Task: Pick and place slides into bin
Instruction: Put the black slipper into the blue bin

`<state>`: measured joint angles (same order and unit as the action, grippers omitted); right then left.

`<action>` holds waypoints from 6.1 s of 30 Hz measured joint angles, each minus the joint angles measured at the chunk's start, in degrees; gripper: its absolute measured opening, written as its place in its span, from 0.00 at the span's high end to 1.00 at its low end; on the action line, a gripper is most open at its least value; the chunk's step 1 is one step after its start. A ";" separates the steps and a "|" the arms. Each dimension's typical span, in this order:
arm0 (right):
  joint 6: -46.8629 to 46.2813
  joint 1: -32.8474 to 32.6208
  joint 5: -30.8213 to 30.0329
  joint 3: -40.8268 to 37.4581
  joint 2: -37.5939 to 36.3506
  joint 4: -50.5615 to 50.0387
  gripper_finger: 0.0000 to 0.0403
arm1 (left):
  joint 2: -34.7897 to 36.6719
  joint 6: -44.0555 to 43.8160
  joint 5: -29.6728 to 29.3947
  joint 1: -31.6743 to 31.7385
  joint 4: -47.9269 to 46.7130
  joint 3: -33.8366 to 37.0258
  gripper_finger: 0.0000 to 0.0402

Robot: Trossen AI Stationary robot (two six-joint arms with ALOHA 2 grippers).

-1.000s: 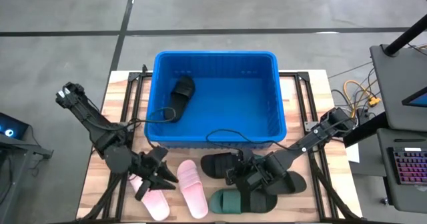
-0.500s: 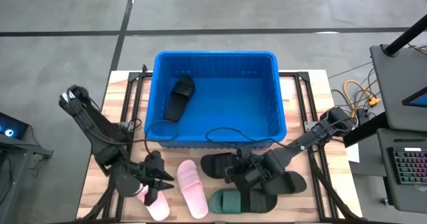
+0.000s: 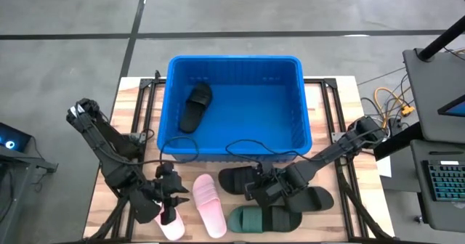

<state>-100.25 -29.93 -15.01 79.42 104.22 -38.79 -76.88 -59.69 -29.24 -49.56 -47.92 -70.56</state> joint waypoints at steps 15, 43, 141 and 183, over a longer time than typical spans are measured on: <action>2.81 2.53 -0.30 -4.32 0.02 8.95 0.46 | 0.10 0.01 -1.22 0.04 -0.63 -0.57 0.73; 12.63 3.45 0.27 -3.66 -0.76 22.86 0.97 | 0.17 0.01 -1.26 0.04 -0.62 -0.33 0.73; 49.11 42.48 67.34 -4.65 -21.38 61.60 0.98 | 16.93 -0.03 -24.23 9.23 -4.78 -0.55 0.73; 60.01 54.92 97.83 50.79 23.24 40.83 0.98 | 23.73 18.33 -16.78 16.92 7.01 -6.89 0.73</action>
<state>-40.23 24.99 82.82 130.21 127.46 2.04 -53.15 -41.36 -46.02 -32.64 -40.90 -77.45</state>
